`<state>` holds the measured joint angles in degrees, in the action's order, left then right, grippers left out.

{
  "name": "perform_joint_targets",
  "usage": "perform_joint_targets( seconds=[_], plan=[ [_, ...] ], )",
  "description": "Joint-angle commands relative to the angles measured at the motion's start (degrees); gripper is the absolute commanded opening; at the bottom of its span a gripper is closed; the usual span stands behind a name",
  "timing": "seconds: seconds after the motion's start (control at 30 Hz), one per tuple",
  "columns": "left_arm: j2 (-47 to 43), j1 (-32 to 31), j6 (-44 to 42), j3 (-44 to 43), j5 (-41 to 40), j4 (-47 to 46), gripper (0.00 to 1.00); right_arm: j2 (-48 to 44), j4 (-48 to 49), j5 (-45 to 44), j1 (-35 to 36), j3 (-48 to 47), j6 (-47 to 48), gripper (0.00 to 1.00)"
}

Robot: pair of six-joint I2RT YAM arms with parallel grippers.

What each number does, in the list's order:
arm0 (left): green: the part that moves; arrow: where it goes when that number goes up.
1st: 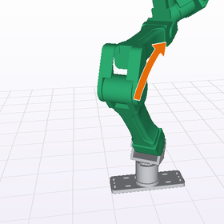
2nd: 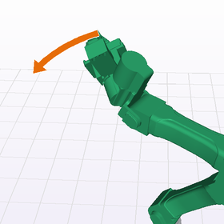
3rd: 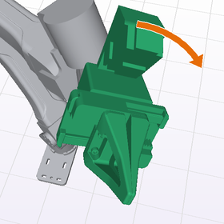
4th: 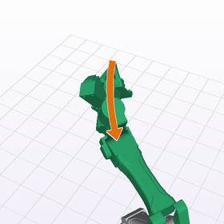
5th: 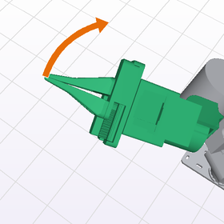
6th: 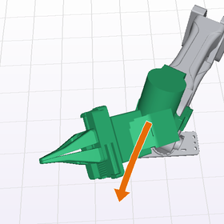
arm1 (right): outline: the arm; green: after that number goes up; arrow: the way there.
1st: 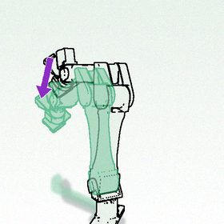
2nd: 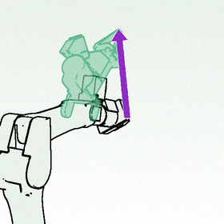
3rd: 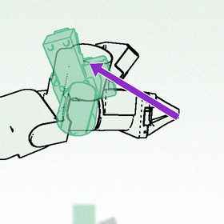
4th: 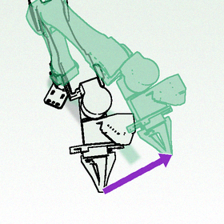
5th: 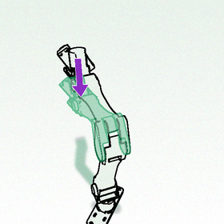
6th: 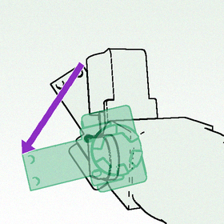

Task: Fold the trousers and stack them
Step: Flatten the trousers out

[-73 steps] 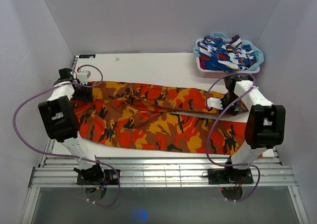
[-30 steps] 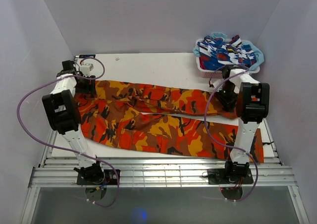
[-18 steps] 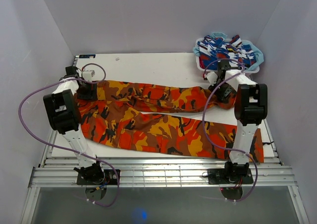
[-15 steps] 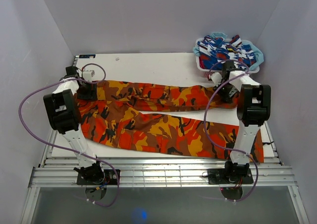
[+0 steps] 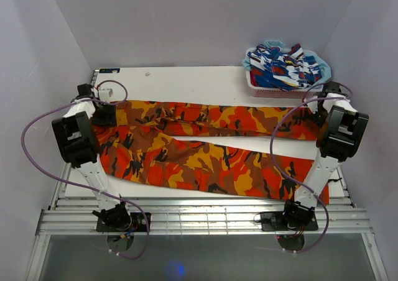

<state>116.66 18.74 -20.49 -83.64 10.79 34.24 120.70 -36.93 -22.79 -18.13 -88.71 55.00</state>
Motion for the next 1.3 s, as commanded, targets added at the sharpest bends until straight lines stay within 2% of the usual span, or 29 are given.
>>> perform_joint_targets(
  seconds=[0.0,0.1,0.17,0.2,0.23,0.3,0.33,0.37,0.4,0.53,0.63,0.77,0.9,1.0,1.07,1.27],
  plan=[
    [1.99,1.74,-0.43,-0.82,-3.49,0.65,0.67,-3.1,-1.12,-1.04,-1.9,-2.0,3.97,0.48],
    [0.24,1.82,-0.6,-1.27,1.59,1.53,0.68,-7.23,-3.93,3.88,-2.08,-1.3,3.88,0.53],
    [-2.39,1.82,-1.12,-1.7,8.18,2.5,0.7,-10.04,-5.61,10.11,-1.91,-1.82,2.22,0.55],
    [-3.45,1.82,-1.22,-1.79,9.94,2.59,0.71,-11.27,-9.27,12.3,-1.21,-2.26,0.65,0.57],
    [-4.42,1.91,-1.22,-2.4,11.61,3.2,0.72,-11.98,-11.13,17.72,-0.86,-3.39,-0.33,0.6],
    [-6.79,1.91,-2.79,-3.55,17.06,5.04,0.76,-13.12,-13.85,21.89,0.98,-3.23,-2.52,0.63],
    [-7.67,1.91,-3.58,-4.25,18.55,6.79,0.78,-14.43,-17.44,27.65,1.6,-2.44,-3.84,0.65],
    [-8.63,1.82,-4.55,-4.52,21.61,7.85,0.79,-15.23,-18.61,29.88,2.39,-1.48,-4.55,0.68],
    [-10.82,1.82,-7.78,-4.61,23.21,9.08,0.79,-16.19,-20.62,32.52,3.7,-0.69,-4.29,0.84],
    [-15.49,1.47,-17.37,-3.91,28.5,16.81,0.79,-22.51,-25.47,39.13,6.0,7.04,1.22,0.87],
    [-18.3,1.21,-22.29,-1.1,27.71,21.48,0.78,-25.34,-28.9,37.13,6.09,14.42,8.08,0.83],
    [-22.35,1.21,-23.54,5.57,25.43,19.91,0.76,-29.99,-27.85,32.46,6.0,24.44,11.35,0.75],
    [-25.43,1.12,-22.75,10.68,23.93,17.71,0.76,-34.04,-22.24,26.14,6.09,33.93,12.84,0.62],
    [-26.04,1.21,-22.58,12.79,22.35,17.09,0.76,-33.87,-14.6,19.02,5.48,40.09,13.9,0.59],
    [-26.48,1.21,-22.66,14.72,20.78,16.13,0.75,-32.47,-6.25,15.5,4.69,41.33,14.25,0.59],
    [-27.54,1.12,-22.4,18.41,16.37,13.66,0.75,-21.75,2.55,10.14,3.45,33.01,13.46,0.59]
  ],
)
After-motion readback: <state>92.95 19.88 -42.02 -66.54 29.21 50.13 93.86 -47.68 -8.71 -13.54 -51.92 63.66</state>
